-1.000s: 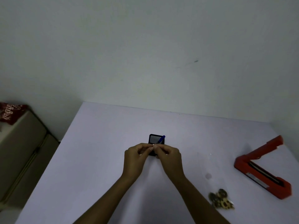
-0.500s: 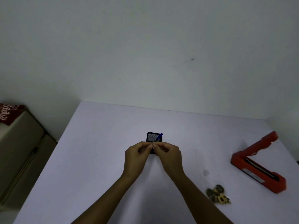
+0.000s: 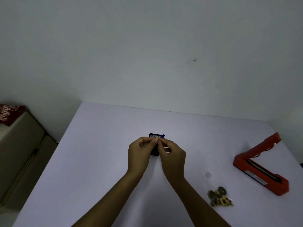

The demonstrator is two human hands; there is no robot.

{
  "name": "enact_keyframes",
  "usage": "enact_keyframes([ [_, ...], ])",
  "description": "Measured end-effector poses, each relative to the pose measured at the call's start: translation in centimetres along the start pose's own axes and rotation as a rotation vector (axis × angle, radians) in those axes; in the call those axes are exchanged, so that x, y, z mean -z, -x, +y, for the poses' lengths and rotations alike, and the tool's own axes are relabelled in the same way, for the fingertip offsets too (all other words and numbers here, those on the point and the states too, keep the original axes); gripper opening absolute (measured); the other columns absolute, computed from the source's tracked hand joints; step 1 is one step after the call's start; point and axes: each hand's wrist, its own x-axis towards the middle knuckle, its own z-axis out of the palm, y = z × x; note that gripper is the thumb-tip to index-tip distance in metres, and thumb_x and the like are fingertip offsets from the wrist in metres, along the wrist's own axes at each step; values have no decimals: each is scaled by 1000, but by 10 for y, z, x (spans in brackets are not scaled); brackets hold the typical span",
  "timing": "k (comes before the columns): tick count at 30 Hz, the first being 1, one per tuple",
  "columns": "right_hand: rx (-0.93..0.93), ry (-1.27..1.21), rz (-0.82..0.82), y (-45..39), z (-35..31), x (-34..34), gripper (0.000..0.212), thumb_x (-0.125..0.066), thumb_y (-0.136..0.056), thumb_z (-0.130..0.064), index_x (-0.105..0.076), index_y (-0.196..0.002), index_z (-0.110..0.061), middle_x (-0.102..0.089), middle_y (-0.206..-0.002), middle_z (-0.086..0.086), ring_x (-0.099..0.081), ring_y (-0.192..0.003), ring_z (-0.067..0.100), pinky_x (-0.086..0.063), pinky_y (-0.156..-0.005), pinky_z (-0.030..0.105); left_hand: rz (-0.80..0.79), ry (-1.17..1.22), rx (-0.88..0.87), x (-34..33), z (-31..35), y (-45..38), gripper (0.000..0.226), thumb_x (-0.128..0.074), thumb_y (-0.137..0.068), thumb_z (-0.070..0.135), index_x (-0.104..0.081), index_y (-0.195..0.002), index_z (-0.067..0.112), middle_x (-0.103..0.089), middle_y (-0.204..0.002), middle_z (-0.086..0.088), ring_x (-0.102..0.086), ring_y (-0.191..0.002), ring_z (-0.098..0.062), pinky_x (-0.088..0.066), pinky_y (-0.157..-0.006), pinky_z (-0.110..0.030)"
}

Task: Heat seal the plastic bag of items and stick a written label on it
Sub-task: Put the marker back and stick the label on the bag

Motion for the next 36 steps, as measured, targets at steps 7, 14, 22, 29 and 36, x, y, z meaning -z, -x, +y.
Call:
enact_keyframes([
  [7,3,-21,0,3,-3,-1,16,-66,-88,-6,-74,-101,-7,-69,-91,-8,-61,-84,-15,-50,-72,6,-15,7,23,3,3,1,13,-67,-88,20,-73,-85,31,-75,-86,9,-71,-84,-6,-57,-78,-19],
  [14,-82,-89,-13,1,-7,0,15,-66,-88,-8,-74,-100,-10,-71,-87,-6,-65,-83,-6,-49,-71,6,1,-20,12,0,3,0,12,-66,-89,19,-72,-87,29,-74,-87,11,-70,-84,-4,-54,-73,-13],
  [22,-164,-91,-52,-3,-5,0,17,-65,-90,-14,-74,-102,-7,-75,-90,2,-68,-81,4,-53,-74,11,-6,-75,-33,2,0,-1,12,-64,-90,17,-74,-96,19,-74,-88,9,-69,-82,2,-53,-70,-8],
  [29,-190,-106,-64,-5,-5,2,15,-66,-89,-17,-74,-99,-8,-75,-86,0,-68,-81,2,-55,-73,15,-24,-121,-53,4,-1,0,11,-65,-90,18,-73,-93,25,-71,-85,15,-68,-81,6,-51,-69,-6],
  [36,-209,-92,-86,-5,-6,1,15,-67,-89,-19,-74,-96,-8,-75,-85,0,-67,-77,1,-54,-70,14,5,-184,-62,5,-6,-2,10,-65,-90,18,-72,-97,18,-70,-85,12,-67,-79,7,-50,-68,-5],
])
